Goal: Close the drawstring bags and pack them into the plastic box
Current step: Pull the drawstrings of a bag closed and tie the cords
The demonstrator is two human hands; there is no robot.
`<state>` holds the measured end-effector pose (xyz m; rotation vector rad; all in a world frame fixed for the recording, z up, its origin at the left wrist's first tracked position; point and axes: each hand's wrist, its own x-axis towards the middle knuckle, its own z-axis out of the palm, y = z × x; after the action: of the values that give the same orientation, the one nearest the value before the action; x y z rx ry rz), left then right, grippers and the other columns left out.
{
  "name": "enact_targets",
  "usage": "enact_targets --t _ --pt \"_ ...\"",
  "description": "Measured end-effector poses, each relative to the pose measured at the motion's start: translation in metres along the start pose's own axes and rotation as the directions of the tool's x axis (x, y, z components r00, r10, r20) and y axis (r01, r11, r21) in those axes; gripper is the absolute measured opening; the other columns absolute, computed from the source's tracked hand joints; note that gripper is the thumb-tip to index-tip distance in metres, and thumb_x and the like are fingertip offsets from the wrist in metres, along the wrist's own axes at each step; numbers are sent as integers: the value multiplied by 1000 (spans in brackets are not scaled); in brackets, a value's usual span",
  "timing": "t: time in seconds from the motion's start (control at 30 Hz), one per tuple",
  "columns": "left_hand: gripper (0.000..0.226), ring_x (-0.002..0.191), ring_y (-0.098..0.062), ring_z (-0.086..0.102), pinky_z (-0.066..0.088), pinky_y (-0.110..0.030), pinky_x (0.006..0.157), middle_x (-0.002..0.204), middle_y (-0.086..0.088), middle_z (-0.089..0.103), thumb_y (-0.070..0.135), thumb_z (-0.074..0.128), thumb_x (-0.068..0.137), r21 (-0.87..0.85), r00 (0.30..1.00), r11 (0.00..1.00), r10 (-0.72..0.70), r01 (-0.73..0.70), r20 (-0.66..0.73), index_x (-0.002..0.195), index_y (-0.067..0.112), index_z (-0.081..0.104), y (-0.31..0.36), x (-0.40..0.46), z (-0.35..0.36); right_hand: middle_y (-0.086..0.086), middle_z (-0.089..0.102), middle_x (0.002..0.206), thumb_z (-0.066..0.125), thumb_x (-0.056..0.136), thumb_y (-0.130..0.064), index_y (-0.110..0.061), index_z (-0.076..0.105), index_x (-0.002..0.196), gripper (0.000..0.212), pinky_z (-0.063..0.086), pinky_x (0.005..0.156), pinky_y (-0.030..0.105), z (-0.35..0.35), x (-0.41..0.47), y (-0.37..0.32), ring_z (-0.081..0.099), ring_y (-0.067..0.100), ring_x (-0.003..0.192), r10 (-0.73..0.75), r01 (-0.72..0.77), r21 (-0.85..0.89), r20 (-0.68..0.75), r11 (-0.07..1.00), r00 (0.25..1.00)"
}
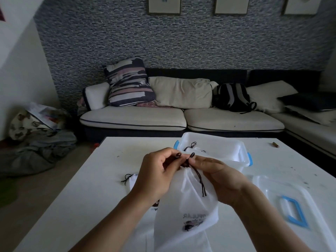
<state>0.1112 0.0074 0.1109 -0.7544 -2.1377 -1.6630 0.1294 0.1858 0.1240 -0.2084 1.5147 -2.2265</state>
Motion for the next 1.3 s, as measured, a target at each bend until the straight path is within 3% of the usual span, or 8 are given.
enact_targets --t 0.4,0.53,0.7,0.93,1.07,1.17,1.2,1.3 --pt "7 84 -9 72 57 -26 81 86 6 76 12 68 93 72 995 993 99 -97 -30 92 11 74 -3 0 -1 24 66 107 78 79 -10 2 64 118 43 57 83 43 2 3 3 69 35 95 20 -38 162 112 986 994" --pt "15 88 -10 72 58 -35 81 92 8 77 22 65 91 119 988 981 154 -152 -10 93 11 75 -1 -1 0 26 66 110 70 82 -4 7 63 120 40 57 86 42 1 3 3 68 36 98 -17 13 71 61 997 998" --pt "7 87 -14 73 58 -40 85 88 5 78 17 69 93 -20 1000 1000 13 -13 -9 91 13 75 0 0 1 27 68 102 68 80 8 10 65 112 32 57 88 41 4 4 -2 68 34 93 -162 152 -137 -71 979 984" --pt "4 76 -12 70 56 -30 71 78 6 74 16 74 88 134 991 983 130 -127 -17 86 14 77 1 3 -6 22 75 89 72 80 8 2 78 92 15 59 79 35 9 5 0 72 29 80 -408 284 -466 -189 838 893" --pt "7 74 -9 69 55 -30 68 78 6 73 13 71 90 201 978 957 211 -207 3 88 10 77 0 1 -2 3 74 74 72 83 -2 -14 79 80 14 56 70 30 10 9 0 70 19 71 -526 211 -800 -149 562 837" --pt "11 74 -7 69 55 -28 69 78 7 73 14 66 90 217 975 952 220 -213 -6 87 12 77 -1 -2 2 15 64 69 64 89 -10 -9 72 75 15 47 61 39 14 13 6 49 13 60 -502 130 -915 -88 383 860" --pt "11 74 -7 69 55 -26 69 77 8 73 13 67 90 200 980 962 195 -187 -22 86 13 76 -1 -2 2 16 65 71 62 90 -10 -8 72 79 16 47 62 39 15 14 6 49 13 62 -478 119 -908 -97 402 873" --pt "10 74 -6 70 52 -17 70 76 9 74 14 71 91 87 997 994 63 -59 -44 84 18 76 2 -1 1 26 72 95 59 95 -7 0 74 98 16 51 76 41 9 7 2 62 25 78 -297 142 -616 -155 775 942"
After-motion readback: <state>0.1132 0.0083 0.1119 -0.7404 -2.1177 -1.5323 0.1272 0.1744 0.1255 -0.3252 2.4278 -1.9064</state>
